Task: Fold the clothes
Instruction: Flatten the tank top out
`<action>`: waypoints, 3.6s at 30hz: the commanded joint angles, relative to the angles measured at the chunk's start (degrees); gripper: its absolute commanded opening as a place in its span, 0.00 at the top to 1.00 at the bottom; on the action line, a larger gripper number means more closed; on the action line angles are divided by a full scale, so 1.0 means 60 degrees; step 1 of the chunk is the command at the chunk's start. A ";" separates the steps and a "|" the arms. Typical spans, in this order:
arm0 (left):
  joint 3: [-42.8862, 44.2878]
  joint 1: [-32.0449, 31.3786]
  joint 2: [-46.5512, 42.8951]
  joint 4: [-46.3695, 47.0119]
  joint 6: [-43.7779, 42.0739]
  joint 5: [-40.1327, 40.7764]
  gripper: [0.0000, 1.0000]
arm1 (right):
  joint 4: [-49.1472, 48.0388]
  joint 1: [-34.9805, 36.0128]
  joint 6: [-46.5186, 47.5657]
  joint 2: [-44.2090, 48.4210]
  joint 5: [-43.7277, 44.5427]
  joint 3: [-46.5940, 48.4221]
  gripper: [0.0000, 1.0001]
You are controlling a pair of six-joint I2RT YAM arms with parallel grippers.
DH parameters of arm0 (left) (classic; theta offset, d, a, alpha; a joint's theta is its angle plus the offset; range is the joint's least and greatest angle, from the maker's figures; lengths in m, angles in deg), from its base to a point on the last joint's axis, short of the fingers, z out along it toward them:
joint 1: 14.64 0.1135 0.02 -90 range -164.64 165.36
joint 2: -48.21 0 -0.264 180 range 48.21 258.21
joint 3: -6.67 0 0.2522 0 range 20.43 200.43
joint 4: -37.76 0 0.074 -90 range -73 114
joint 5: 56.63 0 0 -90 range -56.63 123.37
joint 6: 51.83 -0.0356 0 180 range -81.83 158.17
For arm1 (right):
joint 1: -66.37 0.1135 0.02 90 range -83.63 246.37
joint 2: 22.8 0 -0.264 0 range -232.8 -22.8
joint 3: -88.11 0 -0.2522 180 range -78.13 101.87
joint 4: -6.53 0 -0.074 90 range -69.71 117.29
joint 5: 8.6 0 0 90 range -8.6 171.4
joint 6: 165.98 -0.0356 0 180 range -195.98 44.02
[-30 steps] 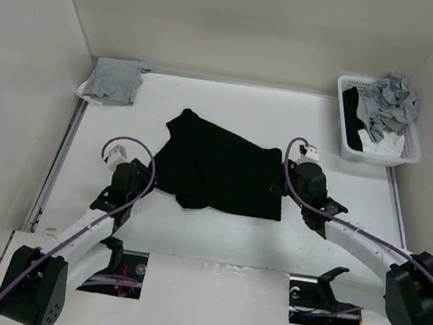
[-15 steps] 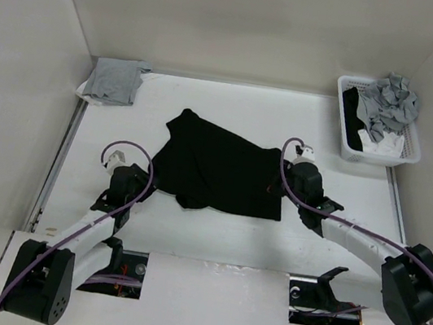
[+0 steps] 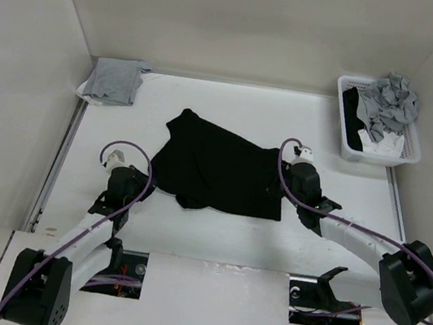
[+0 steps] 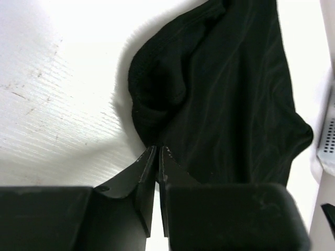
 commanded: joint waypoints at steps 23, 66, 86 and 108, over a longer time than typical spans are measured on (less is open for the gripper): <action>0.1788 0.0380 -0.2696 -0.1167 -0.0425 -0.0556 0.97 | 0.5106 0.2139 -0.3460 0.1565 0.3275 -0.0523 0.62; 0.6587 -0.0895 -0.3135 -0.0991 -0.0001 0.0819 0.99 | 0.8462 0.4597 -0.0126 0.5109 0.7476 0.6602 1.00; 1.1092 -0.0163 -0.1804 -0.1225 -0.0982 0.1582 0.99 | 0.0683 0.8620 0.9885 0.2736 1.0147 1.1185 1.00; 1.3930 0.0423 0.4555 -0.0171 -0.1582 0.1949 0.99 | 0.7611 -0.2957 0.2515 -0.5437 0.0361 1.9629 1.00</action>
